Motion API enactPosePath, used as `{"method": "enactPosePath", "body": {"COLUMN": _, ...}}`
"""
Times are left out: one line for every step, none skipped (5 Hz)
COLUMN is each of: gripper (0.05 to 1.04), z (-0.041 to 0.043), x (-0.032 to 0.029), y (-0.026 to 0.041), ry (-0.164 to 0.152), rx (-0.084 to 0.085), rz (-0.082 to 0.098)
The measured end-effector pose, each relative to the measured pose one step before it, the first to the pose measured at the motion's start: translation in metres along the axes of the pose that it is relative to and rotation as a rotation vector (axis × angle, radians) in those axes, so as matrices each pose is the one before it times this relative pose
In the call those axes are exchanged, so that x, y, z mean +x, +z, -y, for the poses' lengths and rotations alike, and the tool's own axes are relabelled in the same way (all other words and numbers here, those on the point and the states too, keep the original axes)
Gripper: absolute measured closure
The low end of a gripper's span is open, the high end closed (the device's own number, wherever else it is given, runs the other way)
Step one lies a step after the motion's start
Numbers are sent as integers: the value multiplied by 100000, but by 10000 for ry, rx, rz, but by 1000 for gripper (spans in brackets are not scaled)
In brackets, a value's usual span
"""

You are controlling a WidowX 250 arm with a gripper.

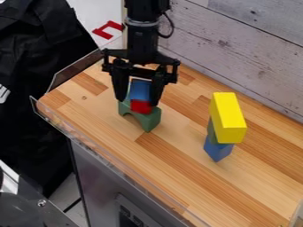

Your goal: Put the blue triangle on top of the red cube

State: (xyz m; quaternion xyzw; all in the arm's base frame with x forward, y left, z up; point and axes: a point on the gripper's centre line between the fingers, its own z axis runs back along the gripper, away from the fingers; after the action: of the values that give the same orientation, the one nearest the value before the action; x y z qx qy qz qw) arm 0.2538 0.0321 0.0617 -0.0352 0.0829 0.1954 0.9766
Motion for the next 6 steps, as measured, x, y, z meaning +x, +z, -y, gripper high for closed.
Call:
{"method": "enactPosePath", "body": {"gripper": 79, "z": -263, "x": 153, "y": 159, "ry": 144, "rx": 21, "rz": 26}}
{"method": "enactPosePath", "body": {"gripper": 83, "z": -102, "x": 93, "y": 381, "ry": 92, "rx": -48, "rz": 11}}
{"method": "enactPosePath", "body": {"gripper": 83, "z": 154, "x": 158, "y": 2613, "ry": 42, "rx": -122, "rz": 739}}
{"method": "enactPosePath", "body": {"gripper": 83, "z": 770, "x": 260, "y": 3001, "ry": -18, "rx": -184, "rz": 917}}
{"method": "enactPosePath", "body": {"gripper": 83, "z": 1276, "x": 156, "y": 1198, "ry": -1270, "rx": 3, "rz": 51}}
{"method": "enactPosePath", "body": {"gripper": 83, "z": 2310, "x": 138, "y": -868, "ry": -2047, "rx": 221, "rz": -815}}
